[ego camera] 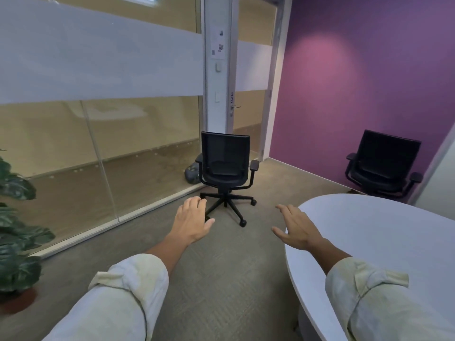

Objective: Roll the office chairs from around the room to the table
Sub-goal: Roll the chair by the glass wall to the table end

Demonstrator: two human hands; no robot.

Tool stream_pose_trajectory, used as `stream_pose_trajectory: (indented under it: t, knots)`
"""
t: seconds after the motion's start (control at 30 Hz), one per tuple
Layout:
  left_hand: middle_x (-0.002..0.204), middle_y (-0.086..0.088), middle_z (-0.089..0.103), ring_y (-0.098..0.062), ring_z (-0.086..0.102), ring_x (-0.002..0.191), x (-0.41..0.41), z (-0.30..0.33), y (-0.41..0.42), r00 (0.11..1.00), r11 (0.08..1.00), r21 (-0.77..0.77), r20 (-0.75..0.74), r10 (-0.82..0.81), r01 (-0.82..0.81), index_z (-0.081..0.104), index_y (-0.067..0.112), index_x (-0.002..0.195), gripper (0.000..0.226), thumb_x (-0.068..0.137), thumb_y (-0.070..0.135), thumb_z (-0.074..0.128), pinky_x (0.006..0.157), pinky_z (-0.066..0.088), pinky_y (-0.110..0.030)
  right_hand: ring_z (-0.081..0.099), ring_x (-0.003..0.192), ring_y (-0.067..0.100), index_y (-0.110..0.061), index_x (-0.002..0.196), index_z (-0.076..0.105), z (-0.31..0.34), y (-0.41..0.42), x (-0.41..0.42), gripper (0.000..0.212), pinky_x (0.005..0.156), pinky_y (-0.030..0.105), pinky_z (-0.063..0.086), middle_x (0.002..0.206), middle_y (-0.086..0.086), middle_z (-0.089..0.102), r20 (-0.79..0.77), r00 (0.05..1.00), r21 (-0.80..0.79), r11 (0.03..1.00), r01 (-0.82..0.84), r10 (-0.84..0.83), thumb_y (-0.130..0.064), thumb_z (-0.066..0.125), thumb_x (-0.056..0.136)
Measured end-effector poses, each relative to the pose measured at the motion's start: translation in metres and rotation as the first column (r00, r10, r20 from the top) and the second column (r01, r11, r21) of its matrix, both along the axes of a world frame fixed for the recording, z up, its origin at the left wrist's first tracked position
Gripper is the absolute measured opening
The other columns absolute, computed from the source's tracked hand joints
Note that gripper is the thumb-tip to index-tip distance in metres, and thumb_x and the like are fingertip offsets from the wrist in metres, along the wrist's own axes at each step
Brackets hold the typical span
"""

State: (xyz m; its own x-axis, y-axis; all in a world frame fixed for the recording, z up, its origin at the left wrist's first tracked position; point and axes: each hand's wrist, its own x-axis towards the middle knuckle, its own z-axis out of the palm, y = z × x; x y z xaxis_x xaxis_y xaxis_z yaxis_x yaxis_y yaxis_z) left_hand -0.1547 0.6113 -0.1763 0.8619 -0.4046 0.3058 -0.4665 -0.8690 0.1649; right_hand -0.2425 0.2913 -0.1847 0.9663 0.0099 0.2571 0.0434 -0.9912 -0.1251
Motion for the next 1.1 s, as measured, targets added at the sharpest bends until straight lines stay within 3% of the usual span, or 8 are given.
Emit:
stream_pose_trajectory:
  t: [0.33,0.6,0.83,1.1]
  knots:
    - [0.142,-0.011,0.045,-0.029,0.039,0.134,0.120,0.029,-0.055,0.995,0.996,-0.013,0.040,0.089,-0.088,0.040,0.011,0.143,0.066,0.092,0.049,0.055,0.108,0.038,-0.043,0.051,0.117,0.025,-0.018,0.145,0.036,0.025,-0.062,0.165,0.069,0.099,0.040,0.046,0.133,0.008,0.053,0.040,0.997,0.030,0.998,-0.061,0.060,-0.055,0.055,0.090]
    - [0.142,-0.011,0.045,-0.029,0.038,0.134,0.211,0.027,-0.069,0.991,0.991,0.007,0.027,0.132,-0.132,0.042,0.009,0.141,0.064,0.092,0.049,0.055,0.107,0.037,-0.044,0.050,0.121,0.025,-0.016,0.148,0.034,0.018,-0.067,0.272,0.070,0.102,0.041,0.044,0.135,0.008,0.052,0.005,0.992,0.023,0.992,-0.125,0.125,-0.053,0.056,0.092]
    - [0.151,-0.013,0.039,-0.031,0.031,0.141,0.334,0.011,-0.064,0.993,0.993,0.018,0.043,0.114,-0.114,0.038,0.010,0.147,0.068,0.094,0.050,0.051,0.113,0.033,-0.045,0.050,0.121,0.027,-0.016,0.148,0.035,0.003,-0.055,0.382,0.068,0.103,0.041,0.042,0.134,0.008,0.052,-0.012,0.995,0.033,0.994,-0.103,0.103,-0.051,0.054,0.093]
    - [0.147,-0.013,0.043,-0.030,0.035,0.139,0.483,0.022,-0.053,0.997,0.999,0.019,0.056,0.049,-0.050,0.040,0.007,0.144,0.067,0.093,0.047,0.055,0.112,0.032,-0.043,0.048,0.127,0.029,-0.015,0.149,0.035,0.013,-0.047,0.526,0.070,0.107,0.042,0.041,0.140,0.011,0.051,-0.019,1.000,0.034,0.999,-0.018,0.018,-0.052,0.055,0.093]
